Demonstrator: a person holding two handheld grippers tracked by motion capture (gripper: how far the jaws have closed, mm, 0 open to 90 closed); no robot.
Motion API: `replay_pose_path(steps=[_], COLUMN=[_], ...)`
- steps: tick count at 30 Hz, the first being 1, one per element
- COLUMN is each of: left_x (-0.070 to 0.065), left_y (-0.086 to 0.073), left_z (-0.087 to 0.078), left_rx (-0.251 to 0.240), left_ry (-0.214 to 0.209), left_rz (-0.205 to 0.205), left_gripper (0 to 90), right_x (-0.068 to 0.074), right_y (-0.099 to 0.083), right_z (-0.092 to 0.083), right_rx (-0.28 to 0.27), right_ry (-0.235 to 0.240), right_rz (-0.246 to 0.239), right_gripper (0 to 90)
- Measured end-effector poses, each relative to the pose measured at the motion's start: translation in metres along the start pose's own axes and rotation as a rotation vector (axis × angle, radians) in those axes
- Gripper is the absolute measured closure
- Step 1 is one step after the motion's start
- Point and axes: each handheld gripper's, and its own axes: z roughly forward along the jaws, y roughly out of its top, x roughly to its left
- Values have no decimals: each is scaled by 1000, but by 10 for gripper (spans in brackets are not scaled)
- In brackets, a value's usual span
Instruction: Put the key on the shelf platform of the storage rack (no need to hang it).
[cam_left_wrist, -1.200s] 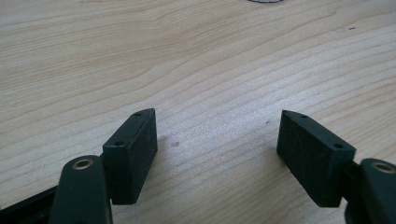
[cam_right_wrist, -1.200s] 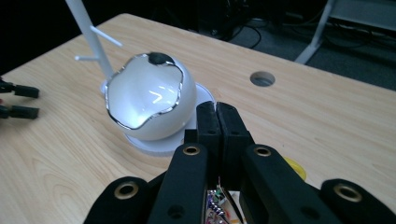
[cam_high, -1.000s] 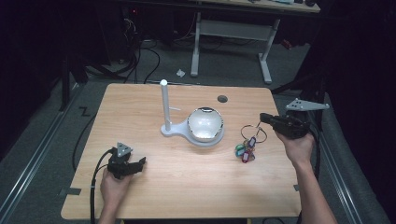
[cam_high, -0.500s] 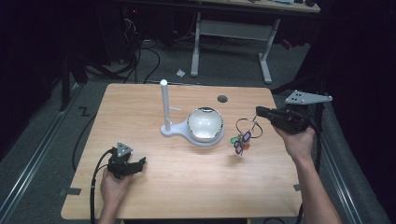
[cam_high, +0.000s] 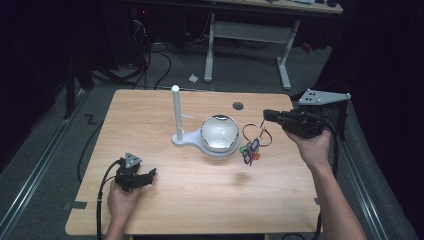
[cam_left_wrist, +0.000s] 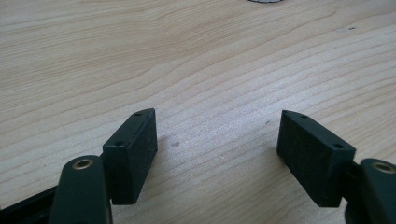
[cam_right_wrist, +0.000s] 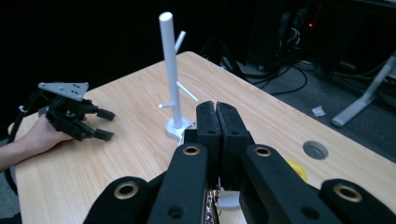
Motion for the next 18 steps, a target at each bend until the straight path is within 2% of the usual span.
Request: replay_pose_path(steps=[7,18], left_x=[0,0], left_y=[0,0], left_z=[0,0], left_rx=[1,0], left_ry=[0,2], left_rz=[2,-3], left_gripper=[291,291], right_x=[6,14], right_y=[13,36], right_z=[7,30], right_rx=[-15,-27], right_ry=[20,34], right_rz=[-20,-58], right_gripper=[897,897])
